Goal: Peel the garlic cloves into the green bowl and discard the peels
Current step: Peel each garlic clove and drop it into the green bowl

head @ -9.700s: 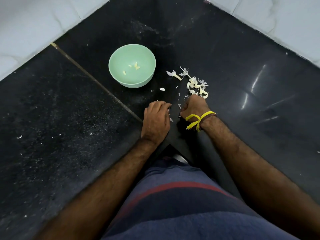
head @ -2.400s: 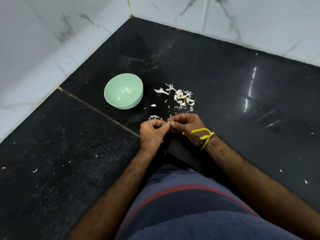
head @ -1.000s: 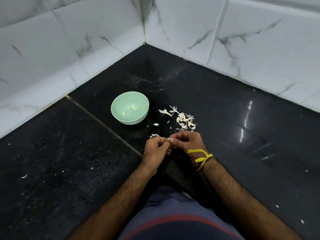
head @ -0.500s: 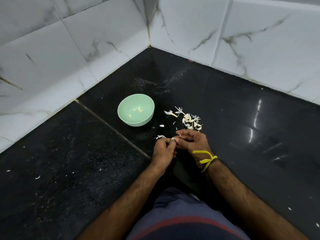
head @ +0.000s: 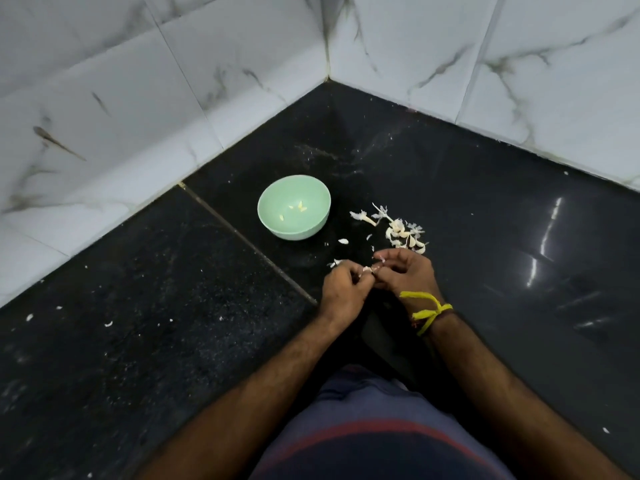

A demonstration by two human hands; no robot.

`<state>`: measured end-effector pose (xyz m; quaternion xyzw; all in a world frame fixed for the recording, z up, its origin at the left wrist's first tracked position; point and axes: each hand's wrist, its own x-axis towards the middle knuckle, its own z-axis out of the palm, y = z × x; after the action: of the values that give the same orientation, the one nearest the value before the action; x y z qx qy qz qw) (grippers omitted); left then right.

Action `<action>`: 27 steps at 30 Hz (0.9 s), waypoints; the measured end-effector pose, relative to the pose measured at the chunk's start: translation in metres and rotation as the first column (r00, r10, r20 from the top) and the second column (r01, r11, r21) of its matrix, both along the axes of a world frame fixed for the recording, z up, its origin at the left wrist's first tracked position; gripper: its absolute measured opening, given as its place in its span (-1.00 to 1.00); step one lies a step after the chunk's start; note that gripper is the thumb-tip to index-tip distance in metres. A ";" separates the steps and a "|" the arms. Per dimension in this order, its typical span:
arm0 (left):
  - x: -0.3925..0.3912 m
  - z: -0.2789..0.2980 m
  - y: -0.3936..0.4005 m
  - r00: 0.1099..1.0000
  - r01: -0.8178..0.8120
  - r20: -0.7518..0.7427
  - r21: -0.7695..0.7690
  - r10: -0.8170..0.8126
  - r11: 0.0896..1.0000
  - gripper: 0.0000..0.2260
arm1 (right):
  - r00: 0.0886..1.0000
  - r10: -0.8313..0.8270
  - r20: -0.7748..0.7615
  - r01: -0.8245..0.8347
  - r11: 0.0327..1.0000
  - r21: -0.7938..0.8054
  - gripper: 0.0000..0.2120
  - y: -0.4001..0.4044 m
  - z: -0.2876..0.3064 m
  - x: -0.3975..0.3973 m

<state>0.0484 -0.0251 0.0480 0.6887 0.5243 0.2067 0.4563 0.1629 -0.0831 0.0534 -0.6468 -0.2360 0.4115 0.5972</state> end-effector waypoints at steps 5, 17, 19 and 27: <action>-0.005 -0.001 -0.001 1.000 0.022 0.019 0.087 -0.023 0.996 -0.94 | 0.997 0.008 -0.077 -0.011 0.999 -0.034 -0.82 -0.003 -0.002 0.003; -0.030 -0.034 0.031 0.981 0.162 0.020 0.441 -0.190 0.883 -0.91 | 0.994 0.025 0.106 -0.019 0.998 -0.060 -0.85 0.018 0.010 0.004; -0.033 -0.044 0.035 0.983 0.170 -0.020 0.498 -0.185 0.850 -0.90 | 0.988 0.059 0.144 -0.050 0.997 -0.063 -0.85 0.029 0.016 0.004; -0.026 -0.057 0.038 0.979 0.186 -0.044 0.598 -0.200 0.779 -0.90 | 0.940 0.104 0.326 -0.102 0.995 -0.024 -0.92 0.106 0.050 -0.010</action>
<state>0.0227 0.0131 -0.0089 0.8450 0.3537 0.3216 0.2398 0.1534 0.0226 0.1030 -0.6947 -0.3639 0.3299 0.5254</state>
